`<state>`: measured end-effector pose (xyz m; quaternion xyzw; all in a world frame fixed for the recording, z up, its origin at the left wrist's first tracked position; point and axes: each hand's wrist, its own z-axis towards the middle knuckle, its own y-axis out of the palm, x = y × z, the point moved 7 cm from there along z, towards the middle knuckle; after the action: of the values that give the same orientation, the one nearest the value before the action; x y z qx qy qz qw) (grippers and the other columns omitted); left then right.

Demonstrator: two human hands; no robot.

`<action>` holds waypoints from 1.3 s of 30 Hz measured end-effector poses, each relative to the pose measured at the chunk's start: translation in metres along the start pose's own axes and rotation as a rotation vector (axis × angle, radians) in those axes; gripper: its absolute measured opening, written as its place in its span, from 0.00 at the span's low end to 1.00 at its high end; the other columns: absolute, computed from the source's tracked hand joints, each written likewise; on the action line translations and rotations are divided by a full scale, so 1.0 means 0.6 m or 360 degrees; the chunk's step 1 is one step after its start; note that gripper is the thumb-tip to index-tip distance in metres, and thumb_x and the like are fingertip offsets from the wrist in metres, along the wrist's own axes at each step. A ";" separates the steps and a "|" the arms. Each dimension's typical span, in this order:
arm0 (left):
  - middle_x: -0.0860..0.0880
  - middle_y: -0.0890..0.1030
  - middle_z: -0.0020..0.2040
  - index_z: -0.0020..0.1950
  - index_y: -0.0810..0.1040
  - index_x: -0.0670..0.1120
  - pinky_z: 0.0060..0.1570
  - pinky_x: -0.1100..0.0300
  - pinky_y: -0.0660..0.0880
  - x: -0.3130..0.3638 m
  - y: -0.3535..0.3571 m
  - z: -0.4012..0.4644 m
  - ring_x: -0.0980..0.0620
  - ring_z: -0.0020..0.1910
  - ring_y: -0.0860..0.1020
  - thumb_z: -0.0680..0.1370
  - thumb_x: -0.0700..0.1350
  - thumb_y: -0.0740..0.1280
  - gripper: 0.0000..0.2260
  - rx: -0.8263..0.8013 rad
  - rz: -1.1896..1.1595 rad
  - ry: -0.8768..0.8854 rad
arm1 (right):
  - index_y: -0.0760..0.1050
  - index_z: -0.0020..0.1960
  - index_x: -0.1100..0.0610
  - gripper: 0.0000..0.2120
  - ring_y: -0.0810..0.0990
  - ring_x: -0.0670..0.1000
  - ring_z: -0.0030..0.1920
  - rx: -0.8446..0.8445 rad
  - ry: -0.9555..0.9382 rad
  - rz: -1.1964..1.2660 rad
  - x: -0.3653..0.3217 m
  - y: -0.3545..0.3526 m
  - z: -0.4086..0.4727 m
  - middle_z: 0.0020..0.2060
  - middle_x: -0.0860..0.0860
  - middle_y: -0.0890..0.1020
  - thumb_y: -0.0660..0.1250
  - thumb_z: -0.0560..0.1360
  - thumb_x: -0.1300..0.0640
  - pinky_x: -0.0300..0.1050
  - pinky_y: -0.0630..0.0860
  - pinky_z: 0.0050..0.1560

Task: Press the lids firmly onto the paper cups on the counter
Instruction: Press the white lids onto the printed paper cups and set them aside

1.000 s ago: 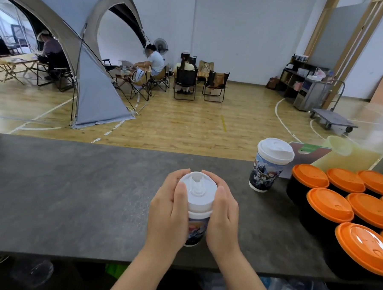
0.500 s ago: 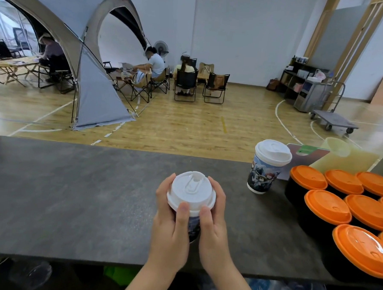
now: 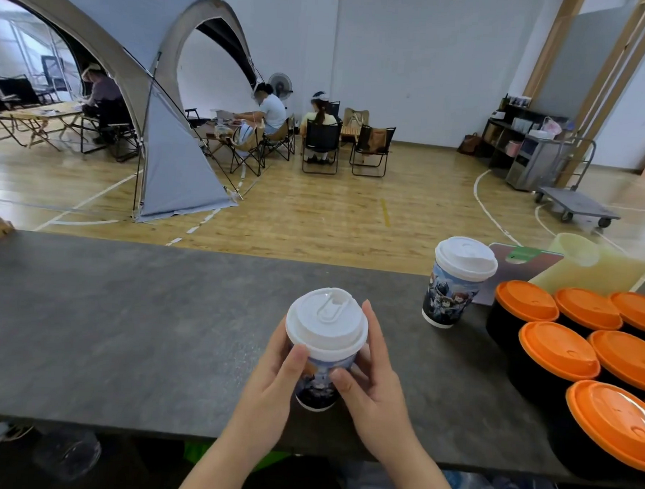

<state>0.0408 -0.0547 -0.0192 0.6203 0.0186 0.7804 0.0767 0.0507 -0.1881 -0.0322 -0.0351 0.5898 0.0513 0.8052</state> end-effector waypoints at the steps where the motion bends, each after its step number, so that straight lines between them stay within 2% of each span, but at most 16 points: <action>1: 0.61 0.79 0.66 0.73 0.68 0.51 0.57 0.72 0.73 0.001 -0.002 -0.002 0.62 0.66 0.76 0.77 0.60 0.69 0.28 0.0009 0.0014 -0.0015 | 0.55 0.77 0.44 0.44 0.77 0.45 0.67 0.0016 0.0012 0.0008 -0.001 -0.002 0.002 0.66 0.41 0.78 0.73 0.68 0.35 0.36 0.75 0.61; 3: 0.59 0.81 0.63 0.70 0.71 0.53 0.53 0.70 0.76 0.005 0.000 -0.005 0.61 0.61 0.80 0.78 0.51 0.68 0.21 0.0004 0.0002 -0.0052 | 0.60 0.77 0.48 0.45 0.81 0.50 0.62 0.0083 0.0060 0.0072 -0.002 -0.008 0.006 0.61 0.47 0.83 0.74 0.67 0.34 0.41 0.78 0.58; 4: 0.59 0.82 0.62 0.70 0.71 0.55 0.52 0.68 0.77 0.006 0.001 -0.006 0.60 0.60 0.81 0.76 0.48 0.68 0.22 0.0002 0.0003 -0.0080 | 0.64 0.75 0.51 0.43 0.83 0.52 0.59 0.0121 0.0082 0.0110 -0.005 -0.012 0.008 0.58 0.49 0.84 0.73 0.67 0.33 0.43 0.80 0.55; 7: 0.54 0.85 0.58 0.70 0.74 0.55 0.50 0.61 0.80 0.003 -0.003 -0.008 0.54 0.57 0.83 0.76 0.50 0.73 0.23 0.0069 0.0003 -0.0157 | 0.75 0.66 0.58 0.35 0.85 0.54 0.53 0.0213 0.0102 0.0174 -0.012 -0.023 0.010 0.52 0.53 0.86 0.70 0.69 0.34 0.42 0.80 0.49; 9: 0.52 0.85 0.56 0.68 0.75 0.55 0.50 0.59 0.81 0.003 -0.007 -0.011 0.52 0.55 0.84 0.74 0.51 0.74 0.22 0.0152 0.0032 -0.0160 | 0.78 0.61 0.59 0.28 0.85 0.56 0.53 0.0242 0.0129 0.0219 -0.010 -0.026 0.010 0.51 0.56 0.86 0.66 0.72 0.38 0.47 0.81 0.51; 11: 0.52 0.86 0.54 0.66 0.76 0.54 0.46 0.61 0.81 0.004 -0.007 -0.014 0.53 0.52 0.85 0.74 0.51 0.74 0.21 0.0218 0.0006 -0.0164 | 0.79 0.58 0.59 0.26 0.85 0.58 0.53 0.0234 0.0185 0.0248 -0.004 -0.025 0.010 0.51 0.57 0.86 0.65 0.73 0.39 0.52 0.81 0.53; 14: 0.54 0.87 0.52 0.66 0.76 0.54 0.43 0.64 0.80 0.006 -0.006 -0.021 0.54 0.51 0.85 0.70 0.50 0.69 0.23 0.0251 -0.0011 -0.0181 | 0.80 0.57 0.60 0.27 0.85 0.57 0.52 0.0192 0.0273 0.0276 0.008 -0.017 0.010 0.50 0.57 0.86 0.65 0.72 0.38 0.51 0.81 0.51; 18: 0.54 0.86 0.53 0.68 0.75 0.53 0.46 0.63 0.81 0.003 -0.015 -0.035 0.54 0.52 0.85 0.73 0.51 0.70 0.23 0.0363 0.0047 -0.0222 | 0.78 0.59 0.60 0.26 0.85 0.60 0.53 0.0133 0.0337 0.0366 0.021 -0.003 0.009 0.51 0.58 0.86 0.66 0.74 0.39 0.56 0.81 0.53; 21: 0.57 0.82 0.61 0.72 0.71 0.56 0.49 0.65 0.80 0.012 -0.025 -0.056 0.60 0.55 0.82 0.75 0.58 0.70 0.26 0.0490 0.0312 -0.0191 | 0.72 0.66 0.56 0.24 0.86 0.54 0.52 0.0149 0.0381 0.0463 0.025 0.008 0.006 0.51 0.52 0.87 0.67 0.76 0.44 0.46 0.82 0.46; 24: 0.66 0.72 0.64 0.73 0.63 0.61 0.52 0.75 0.73 0.057 -0.029 -0.082 0.68 0.60 0.74 0.74 0.52 0.73 0.30 0.0627 0.0904 0.0052 | 0.70 0.65 0.50 0.23 0.87 0.49 0.47 0.0171 0.0347 0.0485 0.016 0.023 -0.003 0.47 0.47 0.87 0.65 0.71 0.48 0.39 0.81 0.41; 26: 0.64 0.71 0.66 0.72 0.64 0.60 0.59 0.72 0.72 0.077 -0.021 -0.093 0.64 0.66 0.71 0.73 0.48 0.75 0.32 0.0550 0.1225 0.0255 | 0.70 0.66 0.51 0.25 0.87 0.49 0.46 0.0204 0.0322 0.0470 0.007 0.039 -0.010 0.46 0.48 0.87 0.66 0.70 0.46 0.40 0.81 0.40; 28: 0.63 0.70 0.67 0.72 0.65 0.59 0.63 0.69 0.71 0.090 -0.030 -0.103 0.61 0.69 0.70 0.72 0.48 0.76 0.33 0.0548 0.1309 0.0330 | 0.71 0.68 0.53 0.30 0.86 0.50 0.48 0.0207 0.0324 0.0503 -0.004 0.065 -0.018 0.48 0.49 0.87 0.66 0.68 0.44 0.41 0.81 0.40; 32: 0.65 0.74 0.63 0.69 0.67 0.64 0.55 0.71 0.75 0.119 -0.099 -0.125 0.66 0.63 0.74 0.72 0.48 0.76 0.31 0.0682 0.0903 0.0228 | 0.76 0.65 0.52 0.22 0.85 0.53 0.53 0.0226 0.0272 0.0478 -0.035 0.121 -0.033 0.54 0.54 0.85 0.63 0.73 0.45 0.41 0.80 0.42; 34: 0.60 0.80 0.62 0.67 0.71 0.62 0.51 0.63 0.79 0.116 -0.140 -0.133 0.61 0.60 0.80 0.72 0.43 0.75 0.28 0.0654 0.0244 -0.0004 | 0.78 0.62 0.52 0.16 0.85 0.53 0.53 0.0261 0.0214 0.0433 -0.055 0.152 -0.041 0.53 0.53 0.86 0.63 0.76 0.50 0.41 0.81 0.42; 36: 0.49 0.84 0.59 0.67 0.76 0.53 0.49 0.56 0.79 0.106 -0.174 -0.144 0.51 0.55 0.84 0.72 0.46 0.70 0.22 0.0590 -0.0524 -0.0280 | 0.79 0.61 0.52 0.12 0.85 0.52 0.53 0.0285 0.0177 0.0397 -0.071 0.194 -0.052 0.53 0.51 0.86 0.64 0.79 0.56 0.42 0.81 0.43; 39: 0.41 0.85 0.55 0.61 0.82 0.42 0.49 0.51 0.77 0.100 -0.233 -0.181 0.47 0.47 0.85 0.73 0.52 0.65 0.21 0.0477 -0.1103 -0.0623 | 0.79 0.61 0.52 0.15 0.85 0.50 0.53 0.0285 0.0098 0.0302 -0.091 0.279 -0.074 0.53 0.48 0.86 0.67 0.75 0.54 0.43 0.82 0.45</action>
<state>-0.0642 0.0989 -0.0036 0.7180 0.3244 0.5647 0.2457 -0.0286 -0.0293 0.0073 0.0913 0.6171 0.0735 0.7781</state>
